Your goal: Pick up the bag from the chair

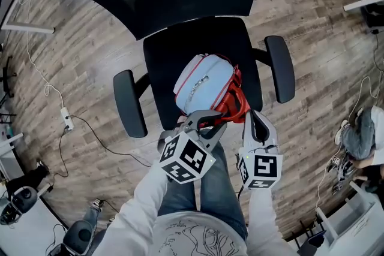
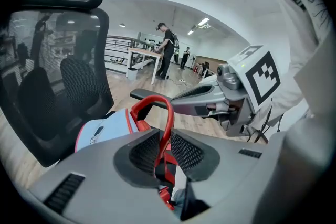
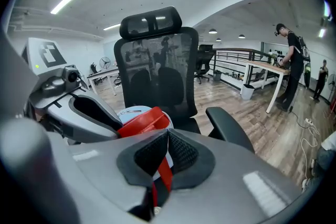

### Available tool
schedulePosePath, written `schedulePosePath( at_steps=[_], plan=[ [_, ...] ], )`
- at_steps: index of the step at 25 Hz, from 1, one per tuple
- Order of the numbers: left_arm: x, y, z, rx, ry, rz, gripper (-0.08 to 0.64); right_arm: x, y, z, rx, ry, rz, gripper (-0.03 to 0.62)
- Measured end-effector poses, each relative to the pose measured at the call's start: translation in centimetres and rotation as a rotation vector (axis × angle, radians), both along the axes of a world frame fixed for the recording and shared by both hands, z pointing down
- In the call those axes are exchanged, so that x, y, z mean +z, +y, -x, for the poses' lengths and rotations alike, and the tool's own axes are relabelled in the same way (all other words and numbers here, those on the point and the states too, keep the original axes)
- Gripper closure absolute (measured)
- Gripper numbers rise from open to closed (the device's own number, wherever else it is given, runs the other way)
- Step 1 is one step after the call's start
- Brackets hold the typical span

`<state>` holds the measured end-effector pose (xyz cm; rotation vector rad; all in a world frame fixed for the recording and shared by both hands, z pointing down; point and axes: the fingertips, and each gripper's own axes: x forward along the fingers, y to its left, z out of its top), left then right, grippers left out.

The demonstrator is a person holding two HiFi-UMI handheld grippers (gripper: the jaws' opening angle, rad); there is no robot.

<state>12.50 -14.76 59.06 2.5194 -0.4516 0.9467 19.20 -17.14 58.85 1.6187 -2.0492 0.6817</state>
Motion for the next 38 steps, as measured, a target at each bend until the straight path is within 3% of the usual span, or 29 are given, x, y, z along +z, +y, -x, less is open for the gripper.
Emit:
schedulePosePath(
  at_steps=[7, 11, 14, 18, 24, 26, 28, 32, 36, 38],
  plan=[
    [-0.5, -0.3, 0.4, 0.001, 0.049, 0.005, 0.486, -0.5, -1.4, 2.3, -0.051, -0.031, -0.017, 0.58],
    [-0.5, -0.3, 0.3, 0.038, 0.061, 0.043, 0.405, -1.3, -2.1, 3.5, -0.09, -0.02, -0.035, 0.58],
    [-0.2, -1.1, 0.7, 0.03, 0.047, 0.029, 0.476, -1.4, -2.7, 4.0, -0.097, -0.02, -0.039, 0.58],
    [-0.2, -1.5, 0.9, 0.028, 0.067, 0.057, 0.483, -1.3, -2.8, 4.2, -0.107, -0.067, -0.031, 0.58],
    [-0.3, -1.4, 1.2, 0.029, 0.079, 0.057, 0.486, -3.7, -2.0, 4.4, -0.126, -0.385, -0.011, 0.576],
    [-0.3, -1.3, 1.5, 0.029, 0.082, 0.059, 0.485, -4.6, -1.7, 5.3, -0.173, -0.471, 0.006, 0.495],
    [-0.3, -1.3, 1.7, 0.03, 0.083, 0.059, 0.485, -4.7, -1.8, 6.0, -0.188, -0.545, 0.041, 0.467],
    [-0.3, -1.4, 1.5, 0.033, 0.094, 0.059, 0.485, -3.7, -2.4, 6.4, -0.13, -0.724, 0.132, 0.403],
    [-0.4, -1.3, 1.6, 0.031, 0.111, 0.064, 0.485, -3.6, -3.5, 6.7, -0.053, -0.923, 0.171, 0.403],
    [-0.5, -1.5, 1.9, 0.025, 0.118, 0.066, 0.485, -3.5, -4.2, 7.0, -0.038, -0.976, 0.19, 0.403]
  ],
)
